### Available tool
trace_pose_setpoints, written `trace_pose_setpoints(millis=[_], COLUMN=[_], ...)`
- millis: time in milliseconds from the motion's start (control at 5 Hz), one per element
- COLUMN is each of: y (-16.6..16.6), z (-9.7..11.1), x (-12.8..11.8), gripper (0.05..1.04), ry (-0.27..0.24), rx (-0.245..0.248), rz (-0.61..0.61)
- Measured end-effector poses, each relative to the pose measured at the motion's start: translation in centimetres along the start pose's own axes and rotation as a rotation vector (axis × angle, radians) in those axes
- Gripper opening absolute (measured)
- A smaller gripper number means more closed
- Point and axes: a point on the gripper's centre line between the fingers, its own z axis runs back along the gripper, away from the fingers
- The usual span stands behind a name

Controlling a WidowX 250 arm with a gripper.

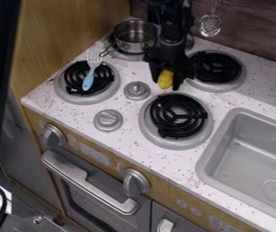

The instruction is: Move the corn to the center of the stove

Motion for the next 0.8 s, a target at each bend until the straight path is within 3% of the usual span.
trace_pose_setpoints(millis=[400,600,800], y=[2.1,2.1,2.3], z=[-3.0,-3.0,-2.5], x=[0.8,0.8,0.3], gripper=[0.614,0.684,0.952], ry=[0.048,0.048,0.036], rx=[-0.001,0.000,-0.005], rz=[0.008,-0.030,-0.059])
